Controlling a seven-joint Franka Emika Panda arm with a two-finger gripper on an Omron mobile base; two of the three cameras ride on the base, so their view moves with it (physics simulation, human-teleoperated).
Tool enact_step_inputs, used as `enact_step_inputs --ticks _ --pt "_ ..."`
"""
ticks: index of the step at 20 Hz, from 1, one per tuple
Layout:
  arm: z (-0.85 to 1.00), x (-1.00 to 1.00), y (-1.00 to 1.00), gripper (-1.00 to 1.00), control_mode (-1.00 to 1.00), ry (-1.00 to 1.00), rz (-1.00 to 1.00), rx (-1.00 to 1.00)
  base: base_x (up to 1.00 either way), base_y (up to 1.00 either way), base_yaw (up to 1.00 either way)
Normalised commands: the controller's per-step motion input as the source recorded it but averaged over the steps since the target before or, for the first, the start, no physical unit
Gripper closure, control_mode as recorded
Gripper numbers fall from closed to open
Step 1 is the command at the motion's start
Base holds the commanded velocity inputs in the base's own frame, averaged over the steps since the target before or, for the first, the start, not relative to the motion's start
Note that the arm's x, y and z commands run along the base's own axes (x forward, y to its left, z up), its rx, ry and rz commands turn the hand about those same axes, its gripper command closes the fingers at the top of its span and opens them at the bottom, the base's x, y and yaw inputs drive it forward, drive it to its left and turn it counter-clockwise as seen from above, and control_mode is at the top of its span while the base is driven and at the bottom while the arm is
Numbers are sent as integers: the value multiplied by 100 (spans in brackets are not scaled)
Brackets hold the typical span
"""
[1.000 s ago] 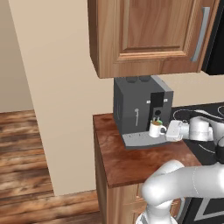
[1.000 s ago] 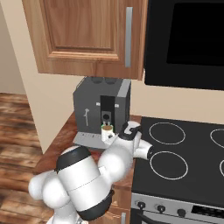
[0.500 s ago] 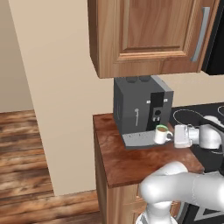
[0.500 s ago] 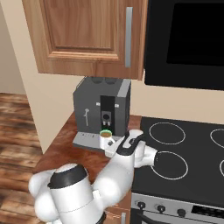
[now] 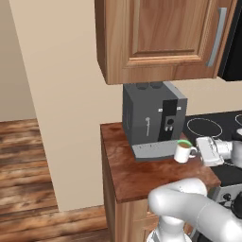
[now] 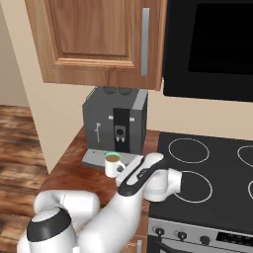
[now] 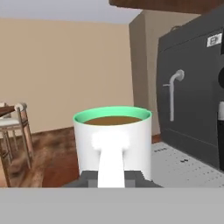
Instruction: Pick up the brewed coffee from the coffee machine and place it next to the breakfast plate on the dining counter.
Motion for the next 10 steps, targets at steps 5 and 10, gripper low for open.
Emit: enact_step_inputs --ticks 5,10 --pt "81 -44 18 100 -100 0 18 0 0 0 0" --pt "51 -53 24 100 -100 0 20 0 0 0 0"
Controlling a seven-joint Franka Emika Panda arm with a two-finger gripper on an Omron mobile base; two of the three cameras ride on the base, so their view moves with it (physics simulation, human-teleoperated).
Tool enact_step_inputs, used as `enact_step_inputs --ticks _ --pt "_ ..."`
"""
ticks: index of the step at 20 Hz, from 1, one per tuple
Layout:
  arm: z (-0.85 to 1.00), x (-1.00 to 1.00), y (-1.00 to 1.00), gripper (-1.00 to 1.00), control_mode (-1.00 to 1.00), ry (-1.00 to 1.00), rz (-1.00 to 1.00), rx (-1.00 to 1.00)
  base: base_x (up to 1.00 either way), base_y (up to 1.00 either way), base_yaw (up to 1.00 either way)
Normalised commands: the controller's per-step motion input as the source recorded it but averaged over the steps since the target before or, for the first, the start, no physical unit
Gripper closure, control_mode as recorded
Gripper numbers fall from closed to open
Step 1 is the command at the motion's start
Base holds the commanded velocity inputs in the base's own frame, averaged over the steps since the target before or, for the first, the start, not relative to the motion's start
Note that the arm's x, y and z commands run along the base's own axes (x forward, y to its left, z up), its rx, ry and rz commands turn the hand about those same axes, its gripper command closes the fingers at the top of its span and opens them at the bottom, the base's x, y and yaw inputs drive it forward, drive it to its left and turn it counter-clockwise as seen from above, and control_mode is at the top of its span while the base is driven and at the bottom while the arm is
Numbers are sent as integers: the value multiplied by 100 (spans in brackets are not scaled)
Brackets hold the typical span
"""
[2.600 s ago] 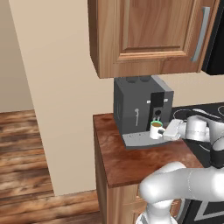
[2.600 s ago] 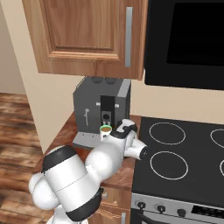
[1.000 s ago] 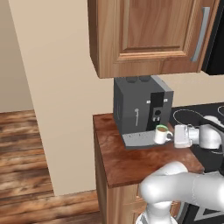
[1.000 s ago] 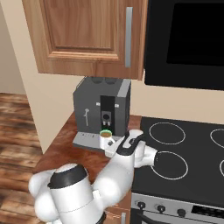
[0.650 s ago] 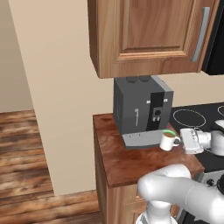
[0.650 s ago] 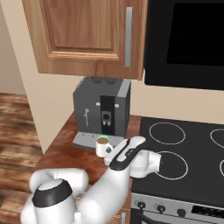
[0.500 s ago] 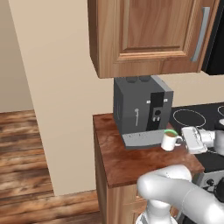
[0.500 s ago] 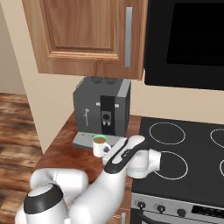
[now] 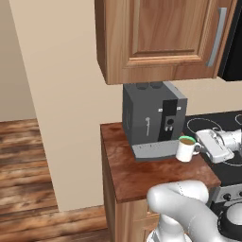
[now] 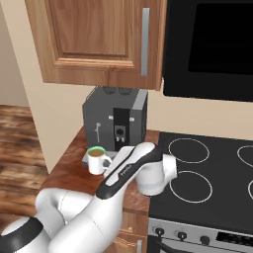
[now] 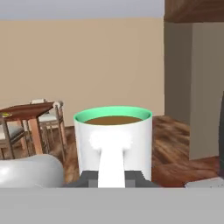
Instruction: Pick up the brewed coffee from the coffee machine and place it next to the breakfast plate on the dining counter.
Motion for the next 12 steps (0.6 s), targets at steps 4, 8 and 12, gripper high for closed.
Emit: enact_step_inputs --ticks 4,8,12 --pt "5 -54 25 100 -100 0 20 0 0 0 0" --pt "0 -31 7 100 -100 0 18 0 0 0 0" --pt "0 -2 0 100 -100 0 9 0 0 0 0"
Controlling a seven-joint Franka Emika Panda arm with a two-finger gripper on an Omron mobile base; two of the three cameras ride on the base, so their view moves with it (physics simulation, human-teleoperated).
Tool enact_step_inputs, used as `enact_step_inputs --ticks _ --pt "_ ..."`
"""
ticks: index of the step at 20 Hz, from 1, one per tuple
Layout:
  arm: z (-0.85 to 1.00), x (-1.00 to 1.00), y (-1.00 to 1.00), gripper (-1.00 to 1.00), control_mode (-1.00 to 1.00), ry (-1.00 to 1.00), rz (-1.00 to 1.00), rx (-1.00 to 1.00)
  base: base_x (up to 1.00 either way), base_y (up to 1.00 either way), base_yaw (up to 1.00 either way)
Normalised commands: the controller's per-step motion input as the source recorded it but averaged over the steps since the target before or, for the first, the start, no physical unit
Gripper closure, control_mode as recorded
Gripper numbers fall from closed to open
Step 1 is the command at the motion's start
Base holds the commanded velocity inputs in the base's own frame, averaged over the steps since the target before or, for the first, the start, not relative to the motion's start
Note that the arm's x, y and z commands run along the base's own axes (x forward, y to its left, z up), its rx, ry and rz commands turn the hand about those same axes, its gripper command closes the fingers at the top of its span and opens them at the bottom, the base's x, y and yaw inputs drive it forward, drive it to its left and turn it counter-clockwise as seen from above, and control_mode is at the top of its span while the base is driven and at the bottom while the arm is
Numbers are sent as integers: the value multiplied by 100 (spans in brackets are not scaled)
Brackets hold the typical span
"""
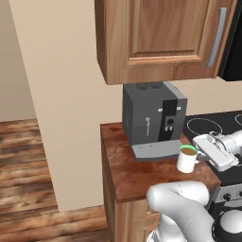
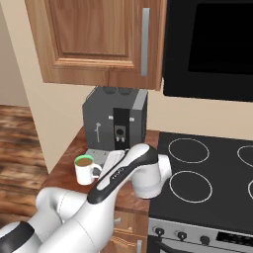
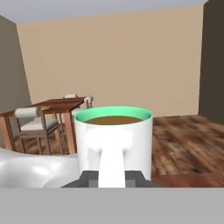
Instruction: Pick up the brewed coffee from the coffee machine and place it next to the breakfast plate on the dining counter.
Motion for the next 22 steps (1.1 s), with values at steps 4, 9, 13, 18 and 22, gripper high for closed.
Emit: enact_step_inputs --ticks 4,9,13,18,22 --pt "0 2 6 100 -100 0 2 0 0 0 0" --pt "0 0 0 100 100 0 0 0 -25 36 19" --pt "0 0 0 100 100 0 0 0 -41 53 39" --pt "0 0 0 100 100 0 0 0 -26 45 51" --pt "0 0 0 100 100 0 0 0 -14 36 67"
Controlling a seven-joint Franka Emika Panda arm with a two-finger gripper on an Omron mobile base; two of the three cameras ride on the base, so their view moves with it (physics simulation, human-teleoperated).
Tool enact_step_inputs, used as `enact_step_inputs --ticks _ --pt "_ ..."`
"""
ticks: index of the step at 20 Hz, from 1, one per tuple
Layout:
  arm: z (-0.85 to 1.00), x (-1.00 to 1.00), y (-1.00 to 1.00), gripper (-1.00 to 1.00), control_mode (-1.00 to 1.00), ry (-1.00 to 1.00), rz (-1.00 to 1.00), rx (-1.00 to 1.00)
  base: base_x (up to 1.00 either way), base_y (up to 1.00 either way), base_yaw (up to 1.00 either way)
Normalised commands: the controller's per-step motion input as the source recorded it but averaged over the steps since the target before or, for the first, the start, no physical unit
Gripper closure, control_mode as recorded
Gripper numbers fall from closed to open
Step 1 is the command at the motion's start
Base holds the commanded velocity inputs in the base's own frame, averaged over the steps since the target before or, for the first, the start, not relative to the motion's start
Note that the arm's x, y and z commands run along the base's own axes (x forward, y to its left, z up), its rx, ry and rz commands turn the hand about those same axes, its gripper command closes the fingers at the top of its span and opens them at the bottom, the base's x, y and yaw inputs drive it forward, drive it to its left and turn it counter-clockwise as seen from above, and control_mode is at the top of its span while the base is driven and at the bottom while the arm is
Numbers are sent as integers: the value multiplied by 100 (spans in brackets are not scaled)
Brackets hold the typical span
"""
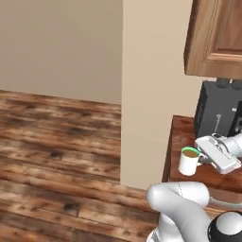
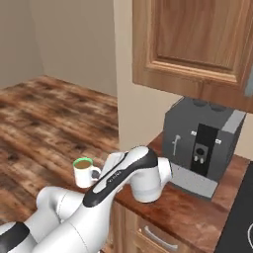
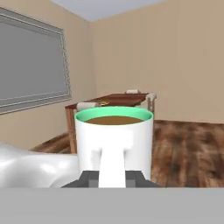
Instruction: Pick up the brewed coffee from the coffee machine and place it next to the breakfast plate on the dining counter.
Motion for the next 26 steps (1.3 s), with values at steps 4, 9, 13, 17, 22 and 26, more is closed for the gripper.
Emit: enact_step_inputs --ticks 4,9,13,17,22,26 --pt "0 0 0 100 100 0 0 0 -7 45 78" --pt "0 0 0 100 100 0 0 0 0 35 90" --pt "0 0 0 100 100 0 0 0 0 26 93" --pt "0 0 0 100 100 0 0 0 0 27 91" --pt "0 0 0 100 100 0 0 0 15 18 81" --pt "0 0 0 100 100 0 0 0 69 10 63"
